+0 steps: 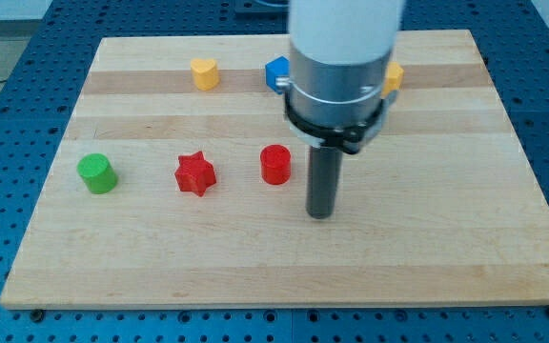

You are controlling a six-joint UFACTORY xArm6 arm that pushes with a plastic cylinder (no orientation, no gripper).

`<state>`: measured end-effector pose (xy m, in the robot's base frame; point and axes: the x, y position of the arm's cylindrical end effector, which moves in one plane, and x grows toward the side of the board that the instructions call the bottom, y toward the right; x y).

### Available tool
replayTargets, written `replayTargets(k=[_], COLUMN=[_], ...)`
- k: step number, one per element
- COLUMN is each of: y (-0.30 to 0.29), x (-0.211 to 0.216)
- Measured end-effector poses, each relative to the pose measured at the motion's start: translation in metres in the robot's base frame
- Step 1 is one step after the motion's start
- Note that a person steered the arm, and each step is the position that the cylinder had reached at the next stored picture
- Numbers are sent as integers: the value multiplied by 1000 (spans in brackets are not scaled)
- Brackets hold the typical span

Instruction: Place the red circle below to the blue cube

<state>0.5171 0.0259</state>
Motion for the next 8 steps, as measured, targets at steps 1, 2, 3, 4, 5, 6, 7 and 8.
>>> replayTargets(k=[1,2,3,4,5,6,7,8], y=[-20,-27,-14,-27,-67,-65,-49,-54], x=[-35,-80,-75,-44,-41,-81,-95,-89])
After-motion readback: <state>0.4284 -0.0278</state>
